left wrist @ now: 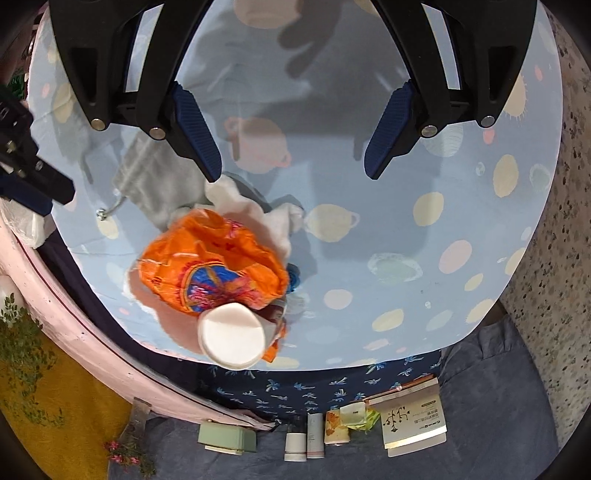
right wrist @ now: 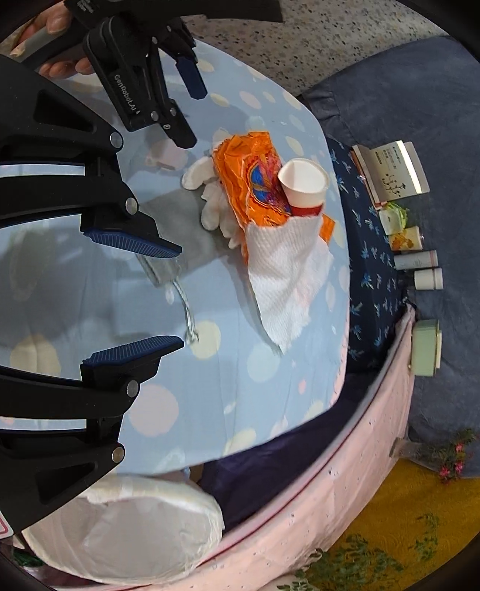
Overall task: Collect trash
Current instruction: 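Move the right tool back to the table and close it on the grey pouch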
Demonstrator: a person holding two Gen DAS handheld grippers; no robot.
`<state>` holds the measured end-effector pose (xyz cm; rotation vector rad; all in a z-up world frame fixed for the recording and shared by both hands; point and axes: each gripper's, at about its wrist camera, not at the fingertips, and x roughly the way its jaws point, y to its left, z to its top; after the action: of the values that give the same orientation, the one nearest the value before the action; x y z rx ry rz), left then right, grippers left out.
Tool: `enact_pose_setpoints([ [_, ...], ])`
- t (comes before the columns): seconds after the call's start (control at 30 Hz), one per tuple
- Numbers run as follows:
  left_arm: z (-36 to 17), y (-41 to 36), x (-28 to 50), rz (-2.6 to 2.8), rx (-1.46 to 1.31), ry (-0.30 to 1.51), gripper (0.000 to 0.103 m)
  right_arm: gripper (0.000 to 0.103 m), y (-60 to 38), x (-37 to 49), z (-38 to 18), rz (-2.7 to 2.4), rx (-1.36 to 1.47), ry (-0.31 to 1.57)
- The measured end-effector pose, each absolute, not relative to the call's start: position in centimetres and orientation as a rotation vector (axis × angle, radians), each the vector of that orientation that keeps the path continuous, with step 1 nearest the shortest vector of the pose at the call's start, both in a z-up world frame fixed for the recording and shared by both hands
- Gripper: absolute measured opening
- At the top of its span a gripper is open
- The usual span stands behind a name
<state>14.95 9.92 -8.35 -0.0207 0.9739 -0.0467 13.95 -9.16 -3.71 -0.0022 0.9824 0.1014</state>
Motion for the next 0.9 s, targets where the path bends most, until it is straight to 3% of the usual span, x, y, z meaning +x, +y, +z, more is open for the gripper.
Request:
enact_pose_setpoints([
  [0.5,-9.6,9.5,17.1,-0.097,-0.108,1.0,0.081,0.043,-7.9,16.6,-7.7,0.13,0.018,1.045],
  [0.67,-9.9,9.0,18.0,-0.097,-0.111,0.997,0.079,0.038,-7.1,16.6,-8.9,0.157,-0.002,1.068],
  [0.9,-11.0,8.0,18.7,-0.134,-0.093,1.018,0.05,0.02,-6.4,16.0,-9.0,0.194,-0.053,1.05],
])
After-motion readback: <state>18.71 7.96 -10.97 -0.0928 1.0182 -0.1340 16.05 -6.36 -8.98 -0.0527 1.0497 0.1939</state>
